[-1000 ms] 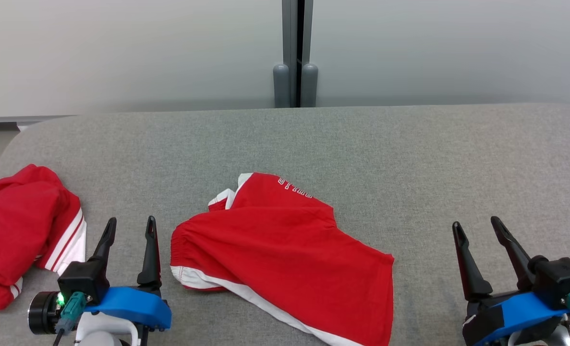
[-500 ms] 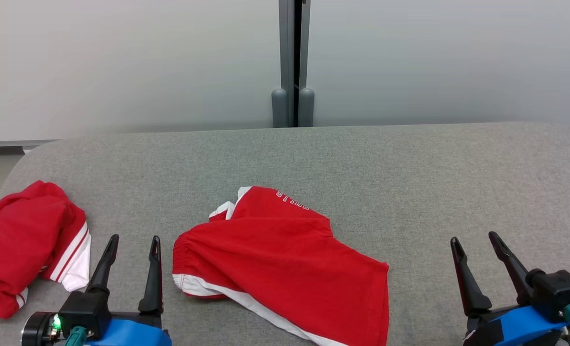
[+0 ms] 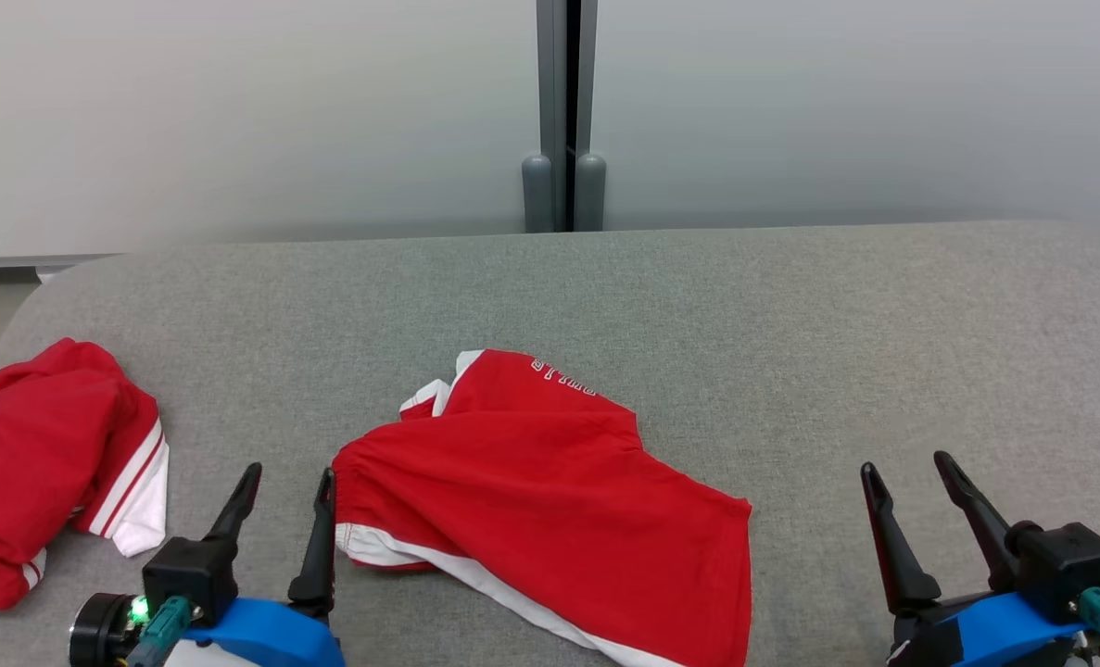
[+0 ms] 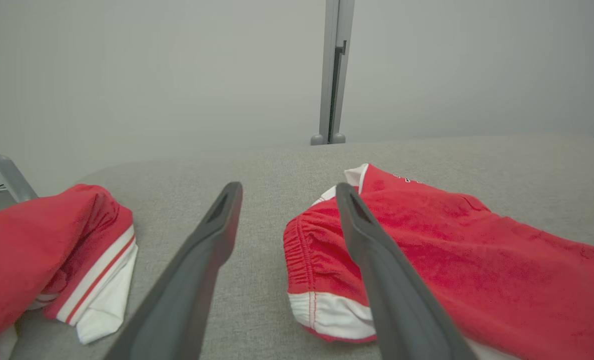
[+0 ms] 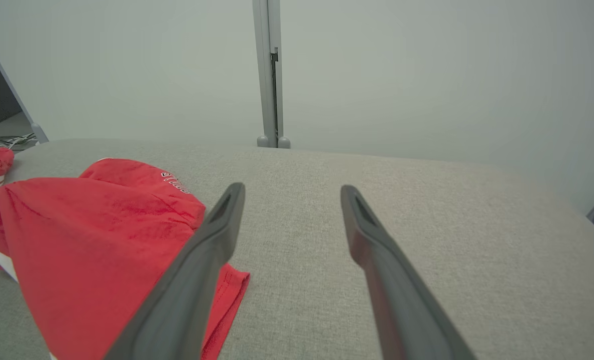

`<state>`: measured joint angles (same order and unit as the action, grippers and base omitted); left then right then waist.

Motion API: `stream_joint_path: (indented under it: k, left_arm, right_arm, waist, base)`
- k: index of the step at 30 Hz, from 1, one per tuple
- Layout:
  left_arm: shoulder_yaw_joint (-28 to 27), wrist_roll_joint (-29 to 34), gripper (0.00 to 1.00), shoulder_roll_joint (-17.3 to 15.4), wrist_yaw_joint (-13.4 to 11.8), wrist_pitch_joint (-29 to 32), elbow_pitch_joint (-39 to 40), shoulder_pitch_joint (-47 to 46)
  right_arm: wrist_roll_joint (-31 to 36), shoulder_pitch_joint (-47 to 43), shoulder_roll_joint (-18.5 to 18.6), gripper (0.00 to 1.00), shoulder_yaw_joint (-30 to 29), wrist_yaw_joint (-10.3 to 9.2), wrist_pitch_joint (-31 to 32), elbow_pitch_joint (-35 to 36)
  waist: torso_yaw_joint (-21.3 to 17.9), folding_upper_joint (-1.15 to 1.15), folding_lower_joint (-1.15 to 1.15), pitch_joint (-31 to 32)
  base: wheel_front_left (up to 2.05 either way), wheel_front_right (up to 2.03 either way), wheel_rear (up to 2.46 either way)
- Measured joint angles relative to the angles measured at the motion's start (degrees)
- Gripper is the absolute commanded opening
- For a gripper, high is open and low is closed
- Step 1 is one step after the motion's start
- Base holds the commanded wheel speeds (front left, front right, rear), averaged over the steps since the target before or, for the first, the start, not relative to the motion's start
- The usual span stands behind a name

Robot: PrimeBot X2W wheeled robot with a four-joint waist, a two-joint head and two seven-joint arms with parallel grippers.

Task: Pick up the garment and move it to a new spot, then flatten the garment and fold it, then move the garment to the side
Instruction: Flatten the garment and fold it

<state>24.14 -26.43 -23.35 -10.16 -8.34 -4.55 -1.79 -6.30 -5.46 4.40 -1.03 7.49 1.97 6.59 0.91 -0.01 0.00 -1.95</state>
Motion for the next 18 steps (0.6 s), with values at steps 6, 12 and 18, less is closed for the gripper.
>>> stream_joint_path:
  k: [6, 12, 18]
  left_arm:
    - [3.0, -4.2, 1.0, 0.9, 5.8, 7.6, -8.4, -3.5]
    - [4.7, -7.1, 1.0, 2.2, 10.3, 11.2, -15.6, -6.6]
    - [4.9, -7.3, 0.0, 3.0, 11.7, 9.8, -17.9, -8.6]
  right_arm:
    - [-0.6, 0.5, 0.1, 1.0, 1.3, 0.0, 0.0, -1.2]
    - [-1.0, 0.8, 0.1, 1.0, 2.6, 0.0, 0.0, -3.1]
    - [-1.3, -0.1, 0.5, 1.0, 5.3, 0.0, 0.6, -5.1]
  waist:
    - [-0.3, 0.01, 0.01, -2.8]
    - [-0.6, 0.02, 0.01, -4.5]
    - [-0.5, 0.01, 0.01, -4.8]
  base:
    - [0.0, 0.0, 0.0]
    - [0.0, 0.0, 0.0]
    - [0.0, 0.0, 0.0]
